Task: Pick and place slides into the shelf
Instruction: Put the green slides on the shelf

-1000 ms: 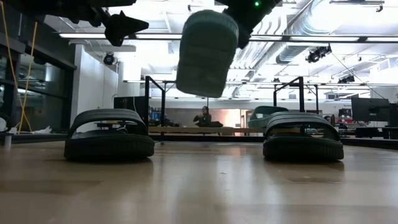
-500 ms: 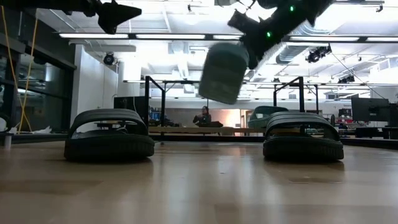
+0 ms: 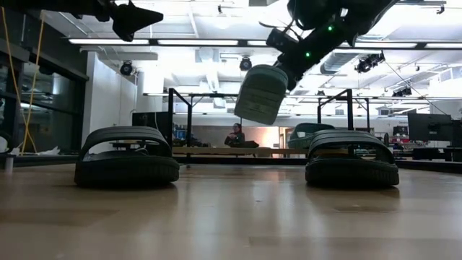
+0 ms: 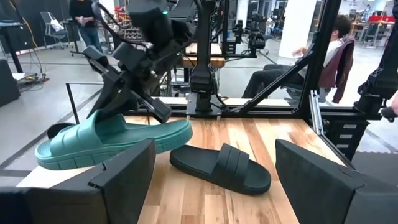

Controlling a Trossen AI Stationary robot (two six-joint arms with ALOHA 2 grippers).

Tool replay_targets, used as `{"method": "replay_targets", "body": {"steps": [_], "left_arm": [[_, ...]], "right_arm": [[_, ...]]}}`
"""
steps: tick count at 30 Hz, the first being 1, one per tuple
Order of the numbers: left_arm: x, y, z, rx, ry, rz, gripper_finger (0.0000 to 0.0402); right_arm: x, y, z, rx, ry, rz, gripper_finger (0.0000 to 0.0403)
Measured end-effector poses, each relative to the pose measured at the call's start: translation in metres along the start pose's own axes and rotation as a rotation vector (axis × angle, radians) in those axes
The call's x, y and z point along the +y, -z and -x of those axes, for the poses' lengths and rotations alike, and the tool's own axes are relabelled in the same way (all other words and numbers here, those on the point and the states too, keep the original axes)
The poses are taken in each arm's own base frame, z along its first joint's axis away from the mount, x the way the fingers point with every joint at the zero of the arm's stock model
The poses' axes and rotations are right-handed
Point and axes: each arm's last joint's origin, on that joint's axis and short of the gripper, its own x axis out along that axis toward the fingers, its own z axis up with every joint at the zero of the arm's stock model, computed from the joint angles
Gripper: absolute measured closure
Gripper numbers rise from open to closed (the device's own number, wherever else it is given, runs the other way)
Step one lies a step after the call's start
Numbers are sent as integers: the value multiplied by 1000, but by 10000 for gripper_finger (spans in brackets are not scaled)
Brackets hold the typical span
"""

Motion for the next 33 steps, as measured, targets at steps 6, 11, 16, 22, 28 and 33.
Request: {"method": "replay_targets", "body": {"steps": [6,11,16,22,28,33], "left_arm": [[0,0,0,0,0,3,89],[0,0,0,5,0,2,89],[0,1,0,7,0,2,89],[0,1,0,7,0,2,89],[0,1,0,7,0,2,89],[0,1,0,9,0,3,89]], "right_arm": [[-16,9,-6,5,-22,-30,401],[-19,28,-11,-27,-39,-54,401],[-17,48,-13,-22,-28,-9,401],[-18,50,-13,-11,-7,43,401],[-21,51,-14,-10,6,71,401],[-24,51,-14,-29,6,77,401]]}}
